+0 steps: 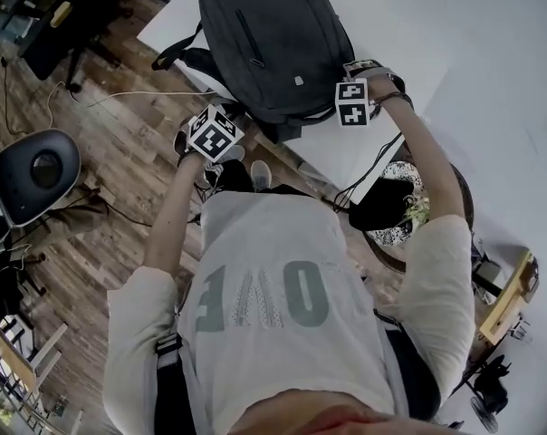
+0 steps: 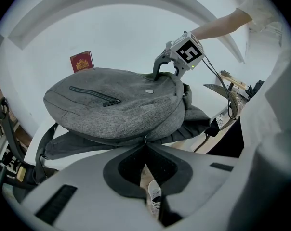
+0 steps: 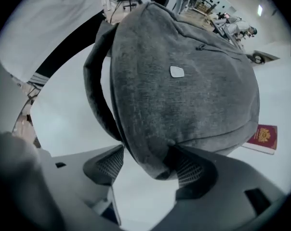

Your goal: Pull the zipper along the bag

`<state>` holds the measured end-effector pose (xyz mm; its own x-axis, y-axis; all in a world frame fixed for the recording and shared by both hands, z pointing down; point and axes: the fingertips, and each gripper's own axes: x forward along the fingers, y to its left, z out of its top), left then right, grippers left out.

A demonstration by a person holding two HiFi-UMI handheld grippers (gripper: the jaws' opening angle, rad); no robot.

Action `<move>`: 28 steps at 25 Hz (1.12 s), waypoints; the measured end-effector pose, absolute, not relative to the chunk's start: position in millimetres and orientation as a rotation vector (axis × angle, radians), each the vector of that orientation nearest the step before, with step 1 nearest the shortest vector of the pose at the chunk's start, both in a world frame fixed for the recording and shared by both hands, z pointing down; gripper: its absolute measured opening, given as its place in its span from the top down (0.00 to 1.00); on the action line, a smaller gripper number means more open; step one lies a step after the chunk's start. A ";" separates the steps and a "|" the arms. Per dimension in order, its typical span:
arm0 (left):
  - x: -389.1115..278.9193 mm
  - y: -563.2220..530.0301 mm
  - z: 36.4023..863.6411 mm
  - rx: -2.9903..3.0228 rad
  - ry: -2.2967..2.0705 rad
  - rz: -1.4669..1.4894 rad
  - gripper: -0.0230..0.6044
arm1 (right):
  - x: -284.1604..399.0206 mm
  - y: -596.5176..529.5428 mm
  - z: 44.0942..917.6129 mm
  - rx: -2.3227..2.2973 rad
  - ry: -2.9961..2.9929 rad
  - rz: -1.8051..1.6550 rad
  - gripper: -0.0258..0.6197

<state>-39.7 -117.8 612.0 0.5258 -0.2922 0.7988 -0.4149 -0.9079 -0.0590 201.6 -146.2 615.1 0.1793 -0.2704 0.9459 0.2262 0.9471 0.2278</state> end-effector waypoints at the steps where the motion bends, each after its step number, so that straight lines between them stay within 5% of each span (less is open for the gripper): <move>1: -39.7 -118.2 612.6 2.625 -0.612 1.334 0.92 | 201.7 -146.6 616.3 0.054 -1.335 -0.349 0.46; 28: -54.6 -223.6 609.4 2.735 -0.527 1.781 0.92 | 113.3 -17.9 601.9 0.188 -1.700 0.325 0.65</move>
<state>-54.6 -223.6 609.4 0.3729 -0.3500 0.8593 -0.1739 -0.9361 -0.3058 113.3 -17.9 601.9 -0.1556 0.0605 0.9860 -0.3072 0.9457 -0.1065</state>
